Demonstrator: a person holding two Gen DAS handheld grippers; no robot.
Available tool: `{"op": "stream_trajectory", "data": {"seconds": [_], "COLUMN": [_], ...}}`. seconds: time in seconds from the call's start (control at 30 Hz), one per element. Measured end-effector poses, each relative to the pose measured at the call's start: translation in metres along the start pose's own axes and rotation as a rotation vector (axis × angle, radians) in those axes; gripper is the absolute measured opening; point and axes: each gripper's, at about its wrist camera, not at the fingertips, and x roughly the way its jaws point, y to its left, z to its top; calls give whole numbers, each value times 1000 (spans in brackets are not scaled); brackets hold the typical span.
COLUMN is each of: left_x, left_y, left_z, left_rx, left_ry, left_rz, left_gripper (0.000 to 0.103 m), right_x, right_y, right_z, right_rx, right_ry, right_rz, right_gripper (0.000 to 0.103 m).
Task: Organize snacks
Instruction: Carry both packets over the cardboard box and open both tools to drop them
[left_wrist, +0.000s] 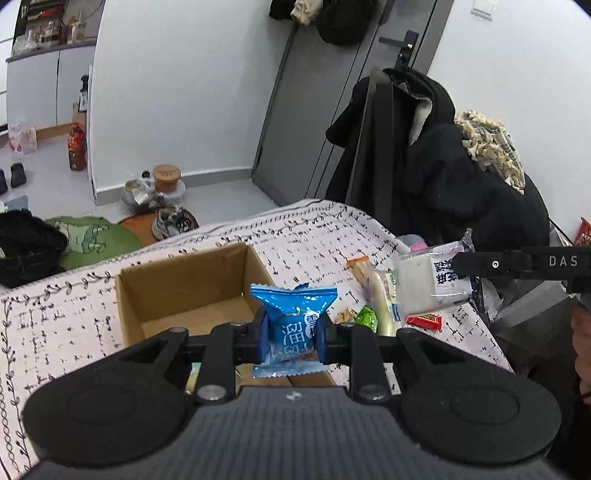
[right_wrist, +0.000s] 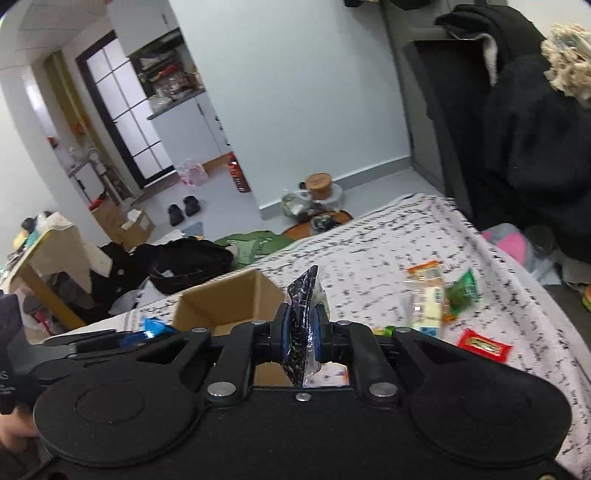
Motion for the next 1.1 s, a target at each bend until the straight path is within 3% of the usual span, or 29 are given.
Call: {"op": "stream_trajectory", "data": {"seconds": [0.13, 0.23, 0.53, 0.7, 0.97, 1.03, 1.1], "left_x": [-3, -4, 3, -2, 3, 2, 0], "left_y": [0, 8, 38, 48, 47, 48, 49], "left_z": [-8, -18, -35, -35, -41, -41, -40], "left_rx": [29, -1, -126, -156, -164, -164, -161], "left_ry": [4, 17, 42, 12, 43, 41, 35], "left_rz": [29, 25, 116, 120, 114, 125, 133], "left_gripper": [24, 24, 24, 30, 35, 38, 49], "right_x": [7, 14, 38, 52, 66, 70, 65], "right_y": [11, 21, 43, 50, 57, 60, 62], "right_z": [-5, -9, -19, -23, -32, -31, -30], "right_rx": [-2, -9, -30, -20, 7, -4, -17], "right_ry": [13, 19, 58, 63, 89, 119, 116], "right_rz": [25, 38, 70, 92, 110, 127, 128], "right_gripper": [12, 12, 12, 12, 13, 16, 23]}}
